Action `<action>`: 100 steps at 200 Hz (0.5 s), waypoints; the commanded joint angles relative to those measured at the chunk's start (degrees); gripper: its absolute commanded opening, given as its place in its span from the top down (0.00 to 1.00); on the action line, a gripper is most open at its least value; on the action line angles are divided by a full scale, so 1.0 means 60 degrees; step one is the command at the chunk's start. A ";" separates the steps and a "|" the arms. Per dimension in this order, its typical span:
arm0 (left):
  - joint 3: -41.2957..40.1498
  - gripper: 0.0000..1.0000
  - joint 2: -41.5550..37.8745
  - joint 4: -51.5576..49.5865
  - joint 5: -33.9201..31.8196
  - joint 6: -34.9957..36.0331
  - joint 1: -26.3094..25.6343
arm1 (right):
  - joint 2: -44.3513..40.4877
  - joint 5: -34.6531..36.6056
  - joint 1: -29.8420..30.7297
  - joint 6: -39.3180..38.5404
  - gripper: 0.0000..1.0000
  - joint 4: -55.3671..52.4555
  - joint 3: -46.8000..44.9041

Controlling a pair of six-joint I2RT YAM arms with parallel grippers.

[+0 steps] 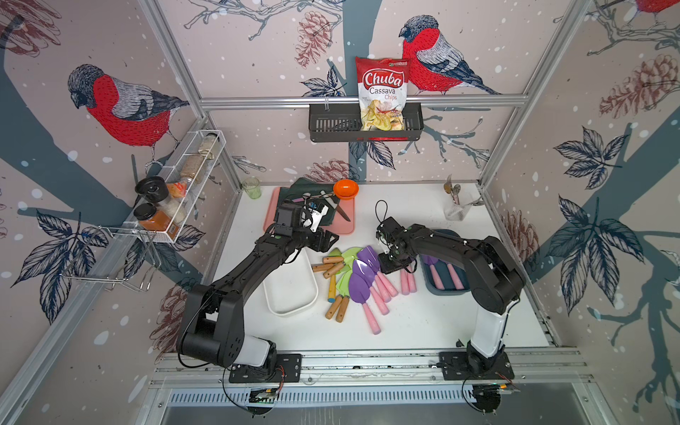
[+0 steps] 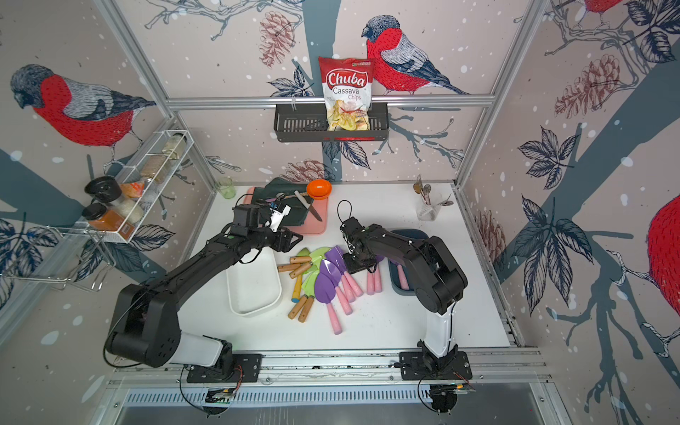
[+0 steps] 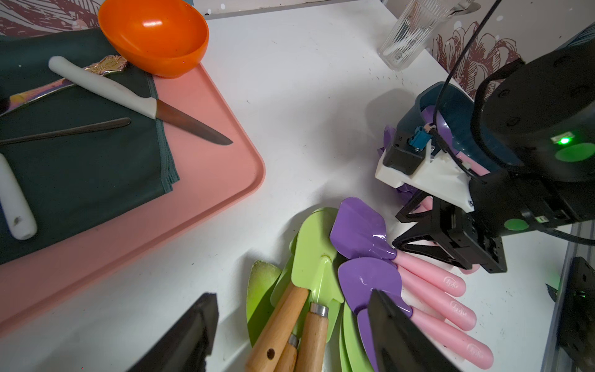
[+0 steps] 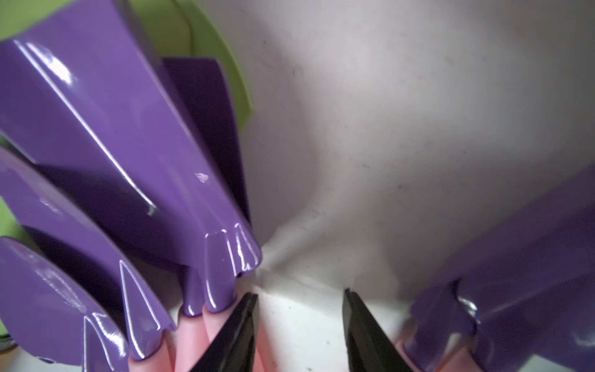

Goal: Sort the small shovels by color and place them into the storage box
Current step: Adjust the shovel at the center of the board.

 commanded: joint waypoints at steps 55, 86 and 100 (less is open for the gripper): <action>-0.0155 0.23 -0.0117 0.0141 0.0139 -0.0069 0.0137 | -0.0589 0.0199 0.0365 0.0281 0.53 -0.0361 -0.0250; -0.0216 0.23 -0.0101 0.0189 0.0179 -0.0131 0.0143 | -0.1139 0.0413 0.0513 0.0585 0.52 -0.0615 -0.0182; -0.0230 0.23 -0.0077 0.0226 0.0184 -0.0167 0.0136 | -0.1417 0.0345 0.0684 0.0710 0.52 -0.0578 -0.0242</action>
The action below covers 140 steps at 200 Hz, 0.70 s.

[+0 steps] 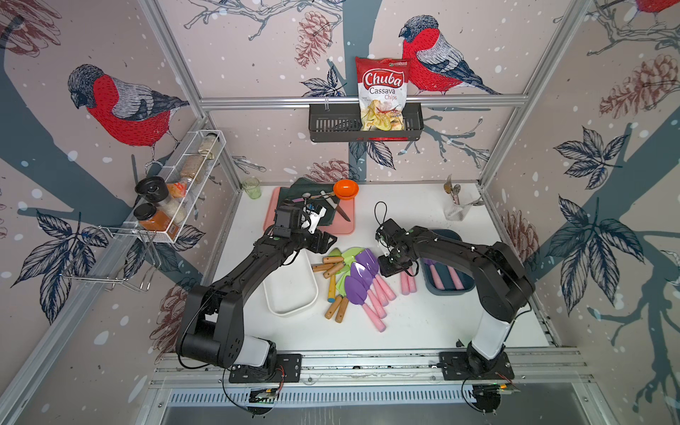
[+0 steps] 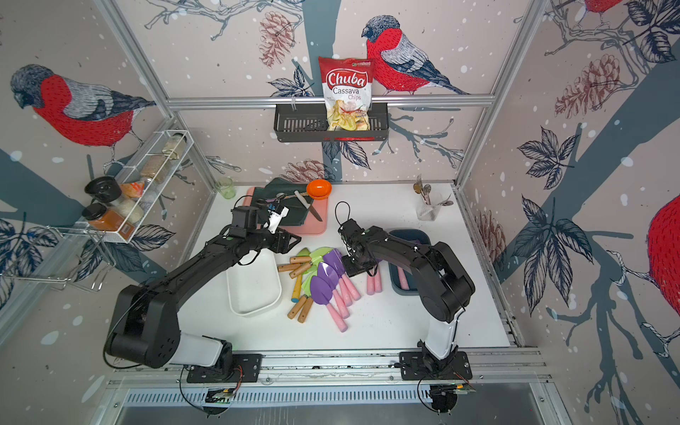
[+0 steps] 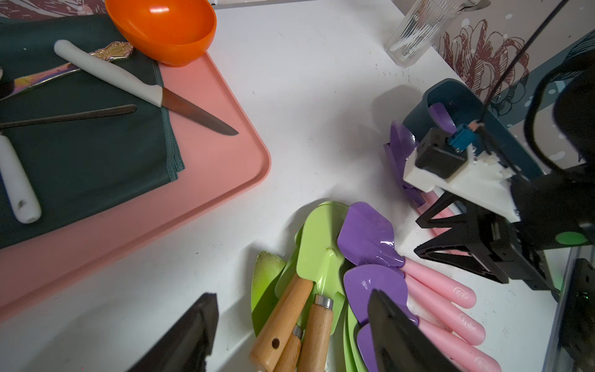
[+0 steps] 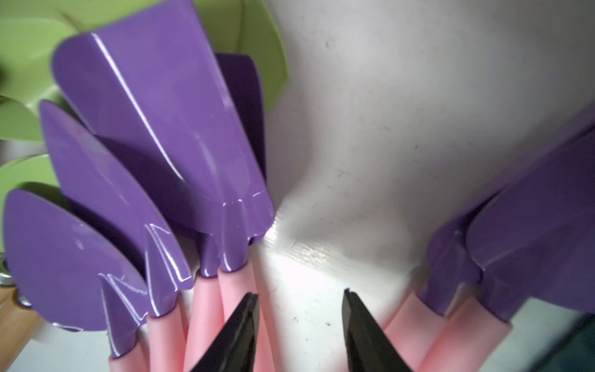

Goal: Sort the small shovels by color and place them into the storage box
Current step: Adjust the shovel at the center of the board, then pick up the shovel from the center of the board.

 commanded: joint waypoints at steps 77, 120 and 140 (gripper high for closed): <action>0.0000 0.23 0.0056 0.0284 0.0239 -0.0234 0.0023 | -0.0431 -0.0176 0.0580 0.0810 0.53 0.0549 -0.1039; 0.0024 0.23 0.0096 0.0271 0.0240 -0.0234 0.0023 | -0.0395 -0.0103 0.0451 0.0784 0.57 0.0805 -0.1496; 0.0070 0.23 0.0137 0.0277 0.0248 -0.0248 0.0019 | -0.0382 -0.0057 0.0399 0.0796 0.59 0.0894 -0.1584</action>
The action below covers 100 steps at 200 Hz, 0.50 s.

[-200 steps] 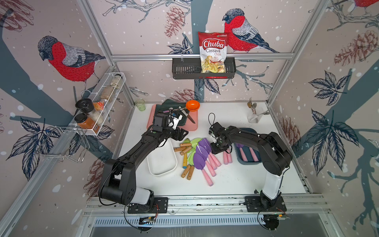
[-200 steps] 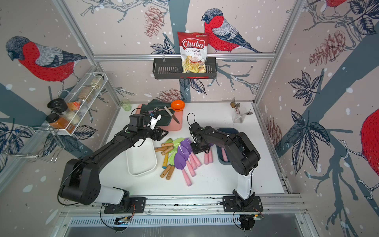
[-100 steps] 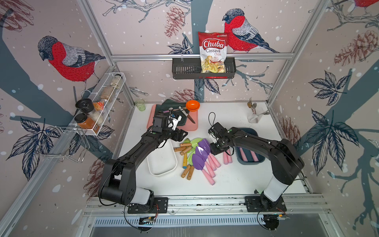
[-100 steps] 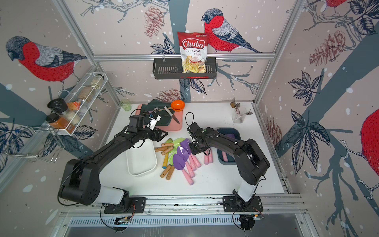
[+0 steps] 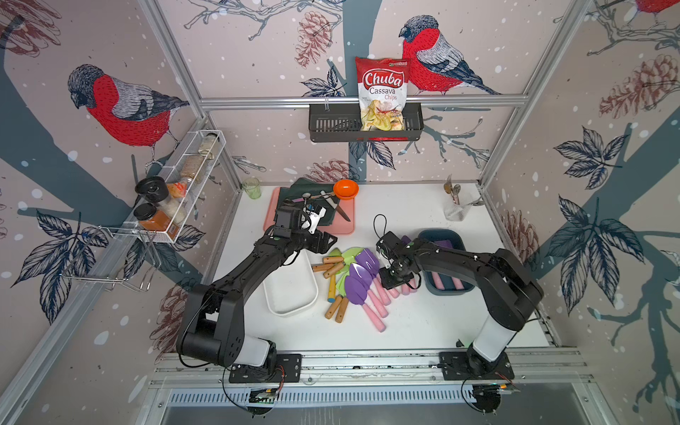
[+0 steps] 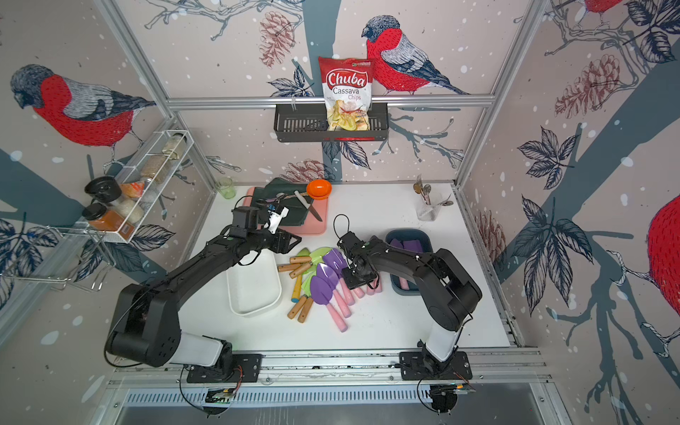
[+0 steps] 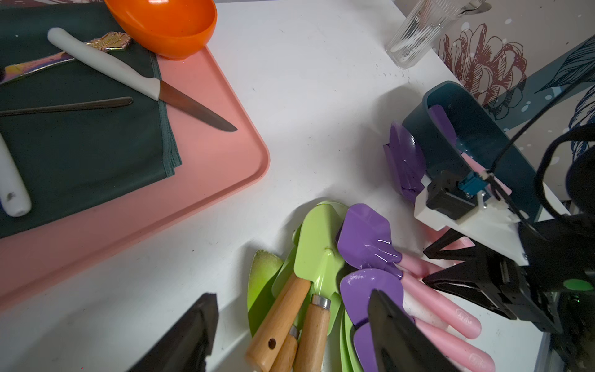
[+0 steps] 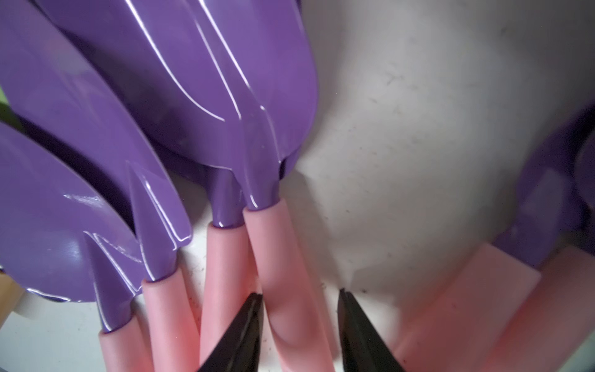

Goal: Sort the small shovels by color and place them into the storage box
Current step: Pick up the shovel from the center of the board.

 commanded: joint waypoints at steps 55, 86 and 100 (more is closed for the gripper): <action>0.0209 0.23 0.0157 0.0240 0.0281 -0.0070 0.0013 | -0.0164 0.0167 -0.0063 0.0082 0.78 0.0350 -0.0023; 0.0350 0.24 0.0231 0.0310 0.0676 -0.0070 0.0017 | -0.0767 0.0377 -0.0106 0.0240 0.87 0.0618 -0.0003; 0.0458 0.25 0.0276 0.0368 0.0948 -0.0177 0.0014 | -0.1141 0.0411 -0.0205 0.0487 0.90 0.0894 -0.0036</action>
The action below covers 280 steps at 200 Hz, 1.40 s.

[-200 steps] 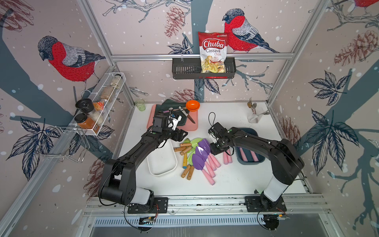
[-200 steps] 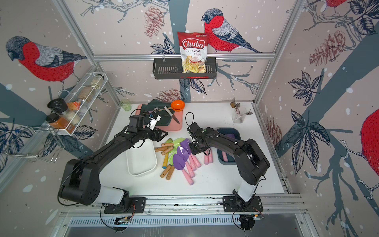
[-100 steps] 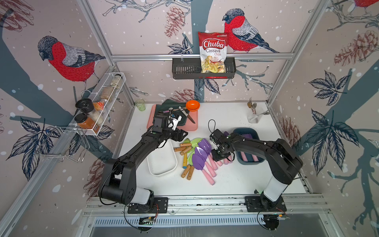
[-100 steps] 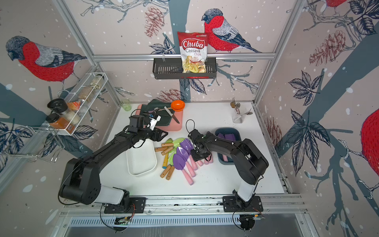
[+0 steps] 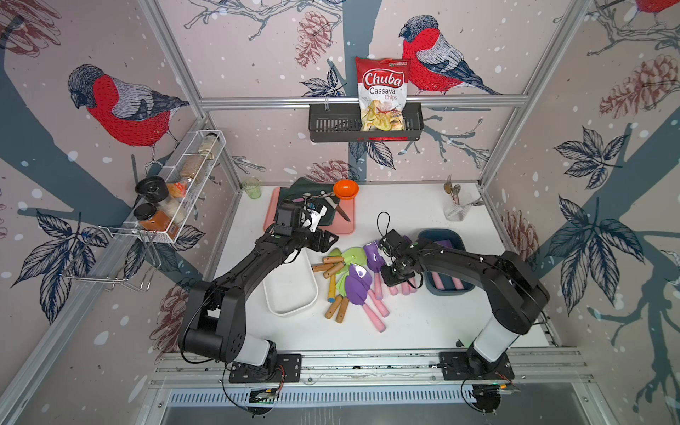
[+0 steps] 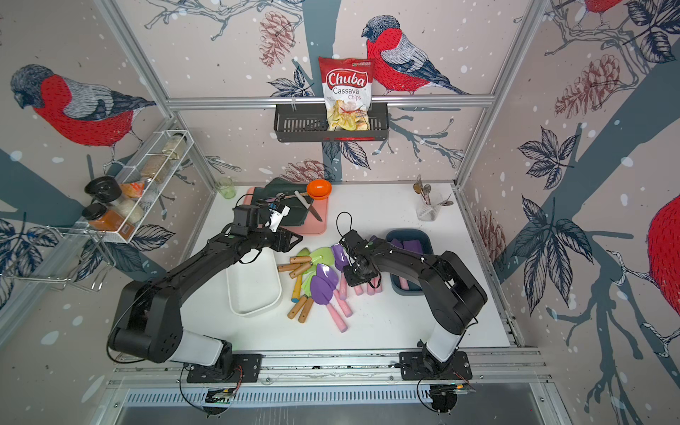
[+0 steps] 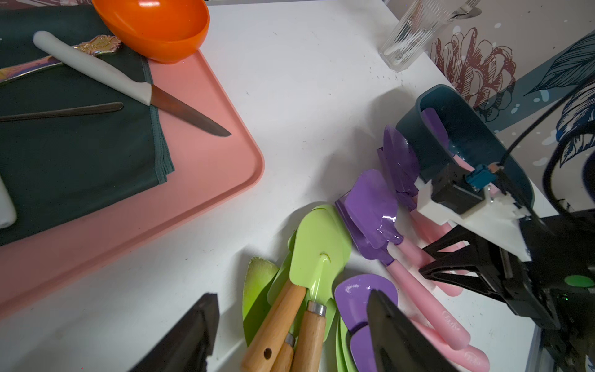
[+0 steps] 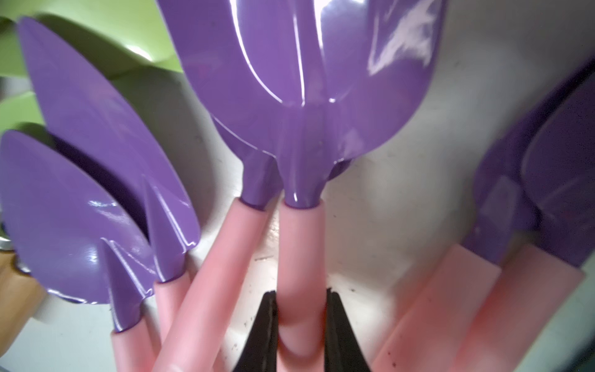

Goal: Sort the small shovels by color and place them into the storage box
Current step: Pick up the shovel from the center of the board.

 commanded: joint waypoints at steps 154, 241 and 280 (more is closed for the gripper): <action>0.2310 0.34 0.0766 0.0426 0.2865 -0.0316 -0.1207 | -0.1764 -0.1252 -0.1038 0.5260 0.90 0.8375 0.0289; 0.2495 0.47 0.1054 0.0872 0.3073 -0.0856 -0.1364 | -0.1387 -0.1621 -0.0734 0.5528 0.90 0.9050 0.0468; 0.2567 0.58 0.1078 0.1066 0.3161 -0.1100 -0.1383 | -0.1171 -0.1782 -0.0666 0.5479 0.89 0.8972 0.0654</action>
